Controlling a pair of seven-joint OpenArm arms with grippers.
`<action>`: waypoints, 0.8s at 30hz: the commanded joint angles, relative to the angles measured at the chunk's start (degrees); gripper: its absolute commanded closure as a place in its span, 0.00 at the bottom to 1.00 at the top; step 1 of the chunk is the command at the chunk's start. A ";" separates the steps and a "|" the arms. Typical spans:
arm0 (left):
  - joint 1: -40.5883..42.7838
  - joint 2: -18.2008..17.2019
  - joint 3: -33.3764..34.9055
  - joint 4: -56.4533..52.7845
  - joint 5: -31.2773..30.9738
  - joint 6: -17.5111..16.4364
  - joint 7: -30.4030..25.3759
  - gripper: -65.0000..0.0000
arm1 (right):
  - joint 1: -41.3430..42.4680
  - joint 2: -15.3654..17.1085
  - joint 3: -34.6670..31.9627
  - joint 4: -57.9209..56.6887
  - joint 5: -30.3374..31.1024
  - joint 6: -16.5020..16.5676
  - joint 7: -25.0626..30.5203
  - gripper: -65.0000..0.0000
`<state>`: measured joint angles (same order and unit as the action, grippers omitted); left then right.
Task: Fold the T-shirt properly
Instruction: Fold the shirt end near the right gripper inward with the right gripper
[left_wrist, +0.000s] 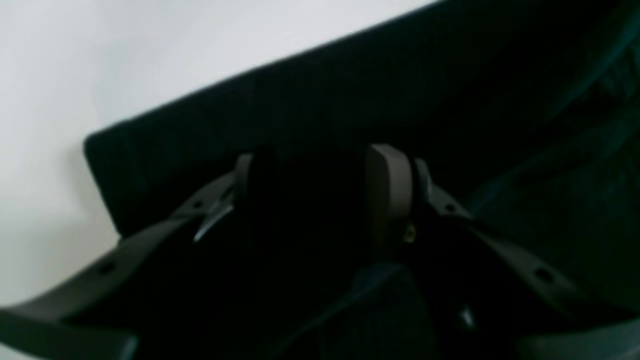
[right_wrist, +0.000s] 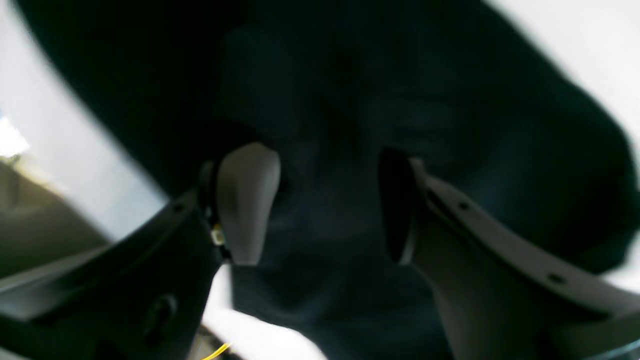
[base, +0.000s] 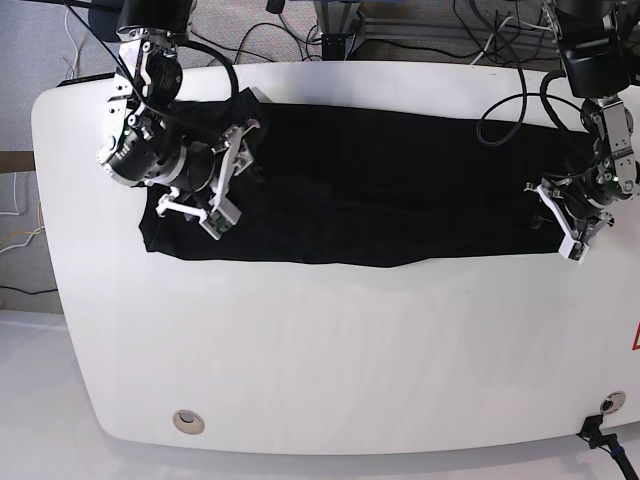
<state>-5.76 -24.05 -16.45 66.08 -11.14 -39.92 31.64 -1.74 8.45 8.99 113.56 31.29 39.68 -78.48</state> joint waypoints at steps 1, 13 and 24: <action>-1.05 -1.05 -0.30 0.77 -0.69 -0.08 -1.00 0.58 | 2.48 0.48 1.60 0.24 -1.09 0.32 1.51 0.49; -1.23 -1.05 -0.30 0.86 -0.69 -0.08 -1.00 0.58 | -0.86 0.12 -5.43 -4.50 -19.99 0.32 16.89 0.61; -1.32 -1.05 -0.30 1.12 -0.69 -0.08 -1.00 0.58 | -6.22 -9.37 -13.52 0.42 -15.07 0.32 12.85 0.68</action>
<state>-5.93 -24.03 -16.45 66.06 -11.16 -39.94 31.64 -9.06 -0.30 -4.80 112.57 13.47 40.10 -65.39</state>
